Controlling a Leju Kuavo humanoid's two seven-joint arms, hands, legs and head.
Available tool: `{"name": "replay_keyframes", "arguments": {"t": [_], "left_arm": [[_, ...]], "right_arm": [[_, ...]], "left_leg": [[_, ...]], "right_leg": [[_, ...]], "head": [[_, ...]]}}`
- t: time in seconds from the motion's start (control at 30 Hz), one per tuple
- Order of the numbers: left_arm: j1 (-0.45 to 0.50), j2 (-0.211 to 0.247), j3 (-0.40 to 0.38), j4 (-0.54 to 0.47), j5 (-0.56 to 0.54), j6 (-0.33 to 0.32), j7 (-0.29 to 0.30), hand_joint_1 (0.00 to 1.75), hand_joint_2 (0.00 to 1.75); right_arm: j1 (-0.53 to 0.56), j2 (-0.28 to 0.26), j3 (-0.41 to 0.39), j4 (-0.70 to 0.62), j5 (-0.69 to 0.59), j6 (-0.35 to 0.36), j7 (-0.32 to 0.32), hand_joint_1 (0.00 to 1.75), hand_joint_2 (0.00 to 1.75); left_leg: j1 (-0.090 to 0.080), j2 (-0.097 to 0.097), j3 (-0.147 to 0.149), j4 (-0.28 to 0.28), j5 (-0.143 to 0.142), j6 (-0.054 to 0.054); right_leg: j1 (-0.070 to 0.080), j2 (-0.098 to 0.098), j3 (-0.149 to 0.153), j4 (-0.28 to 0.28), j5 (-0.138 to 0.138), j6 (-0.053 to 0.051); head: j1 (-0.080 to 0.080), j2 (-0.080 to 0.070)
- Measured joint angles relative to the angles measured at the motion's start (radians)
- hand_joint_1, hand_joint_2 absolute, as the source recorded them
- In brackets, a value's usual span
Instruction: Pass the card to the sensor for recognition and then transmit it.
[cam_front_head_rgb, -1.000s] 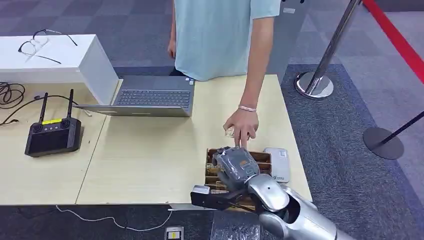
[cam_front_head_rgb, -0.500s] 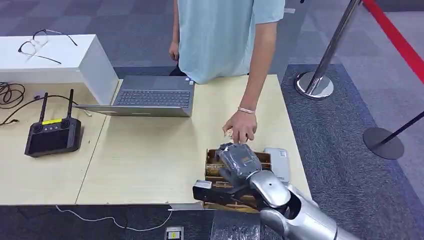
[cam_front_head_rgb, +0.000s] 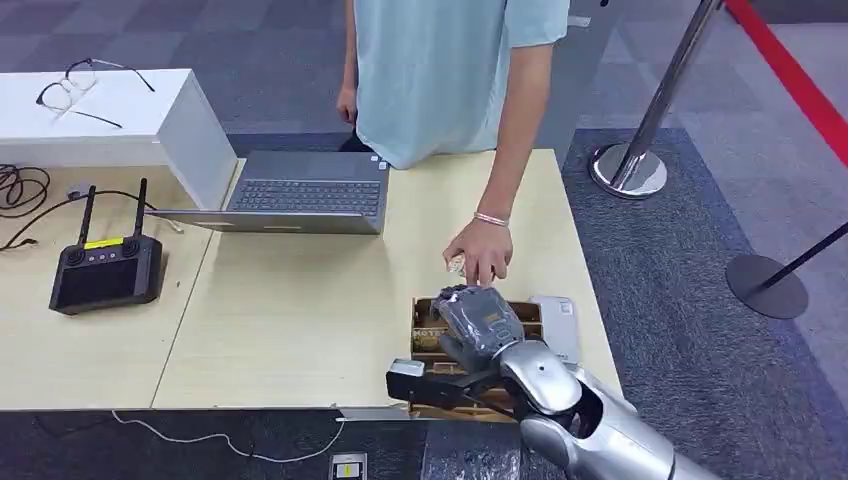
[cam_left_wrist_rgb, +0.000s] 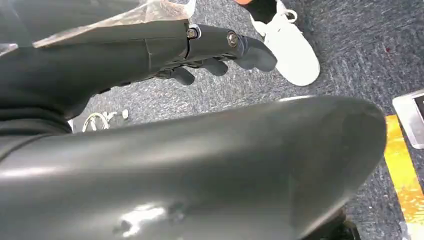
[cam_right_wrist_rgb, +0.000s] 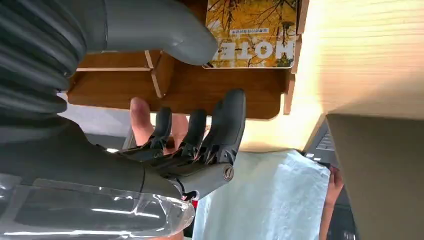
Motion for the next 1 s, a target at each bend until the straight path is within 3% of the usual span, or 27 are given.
{"name": "replay_keyframes", "arguments": {"t": [0.77, 0.83, 1.0], "left_arm": [[0.000, 0.000, 0.000, 0.000, -0.006, 0.000, 0.000, 0.00, 0.00], [0.000, 0.000, 0.000, 0.000, -0.006, 0.000, 0.000, 0.00, 0.00], [0.000, 0.000, 0.000, 0.000, -0.005, 0.000, 0.000, 0.00, 0.00]], "right_arm": [[0.005, 0.000, 0.000, 0.026, -0.019, -0.003, 0.000, 1.06, 1.75], [0.005, 0.000, 0.000, 0.027, -0.024, -0.005, 0.000, 1.17, 1.75], [0.005, 0.000, 0.000, 0.039, -0.033, -0.016, 0.000, 1.15, 1.75]], "left_leg": [[0.000, 0.000, 0.000, 0.000, 0.000, 0.000], [0.000, 0.000, 0.000, 0.000, 0.000, 0.000], [0.000, 0.000, 0.000, 0.000, 0.000, 0.000]], "right_leg": [[0.000, 0.000, 0.000, 0.000, 0.000, 0.000], [0.000, 0.000, 0.000, 0.000, 0.000, 0.000], [0.000, 0.000, 0.000, 0.000, 0.000, 0.000]], "head": [[0.000, 0.000], [0.000, 0.000], [0.000, 0.000]]}}
